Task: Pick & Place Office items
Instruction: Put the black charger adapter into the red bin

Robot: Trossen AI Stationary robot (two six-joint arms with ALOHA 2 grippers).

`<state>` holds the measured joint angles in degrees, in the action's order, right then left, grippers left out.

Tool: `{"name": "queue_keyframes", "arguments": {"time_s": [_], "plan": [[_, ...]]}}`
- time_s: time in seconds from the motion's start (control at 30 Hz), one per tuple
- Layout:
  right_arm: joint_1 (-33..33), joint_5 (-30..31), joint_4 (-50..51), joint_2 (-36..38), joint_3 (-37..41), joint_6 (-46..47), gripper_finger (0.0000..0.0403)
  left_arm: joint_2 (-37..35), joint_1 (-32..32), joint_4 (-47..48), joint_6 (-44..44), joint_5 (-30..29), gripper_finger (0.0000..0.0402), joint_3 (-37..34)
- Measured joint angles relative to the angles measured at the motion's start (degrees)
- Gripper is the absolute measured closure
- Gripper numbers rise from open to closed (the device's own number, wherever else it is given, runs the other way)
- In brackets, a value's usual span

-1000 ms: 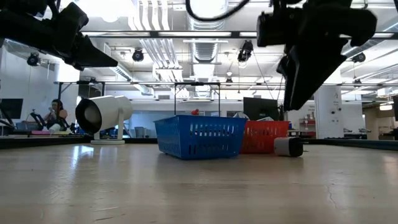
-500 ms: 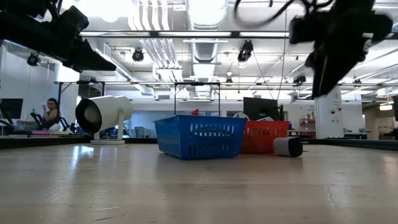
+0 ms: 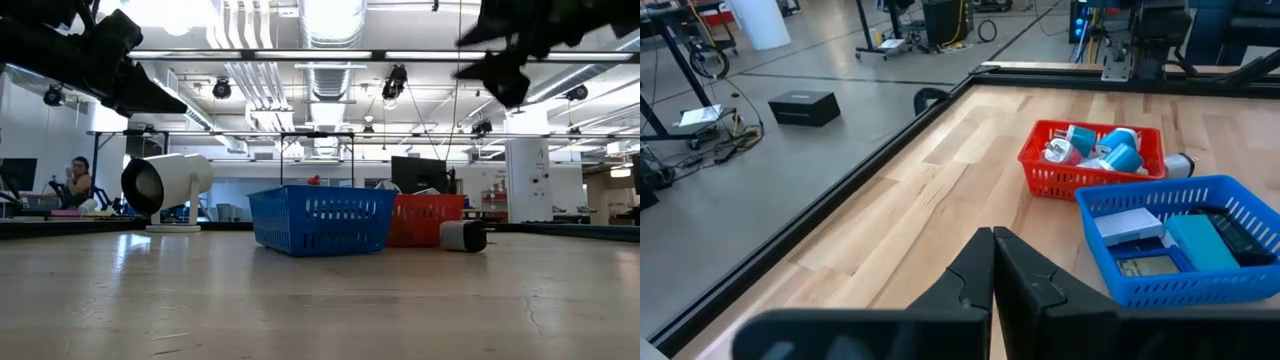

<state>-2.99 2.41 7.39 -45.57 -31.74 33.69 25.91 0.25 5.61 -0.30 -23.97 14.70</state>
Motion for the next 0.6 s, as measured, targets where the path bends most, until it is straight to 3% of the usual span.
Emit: {"name": "queue_keyframes", "arguments": {"time_s": [0.23, 0.47, 0.6], "plan": [[0.09, -7.8, 2.39, -8.45, 2.81, 5.13, 0.0202, 0.0, 0.0, 1.0, -0.25, 0.03, 0.039, 0.0], [0.03, -19.36, 22.89, -21.31, -6.72, 5.88, 0.0202, 0.0, 0.0, 1.97, -0.87, 0.05, 0.039, 0.0], [-1.38, -20.33, 33.49, -27.6, -12.14, 6.86, 0.0202, 0.0, 0.0, 1.97, -1.37, 0.09, 0.039, 0.0]]}}
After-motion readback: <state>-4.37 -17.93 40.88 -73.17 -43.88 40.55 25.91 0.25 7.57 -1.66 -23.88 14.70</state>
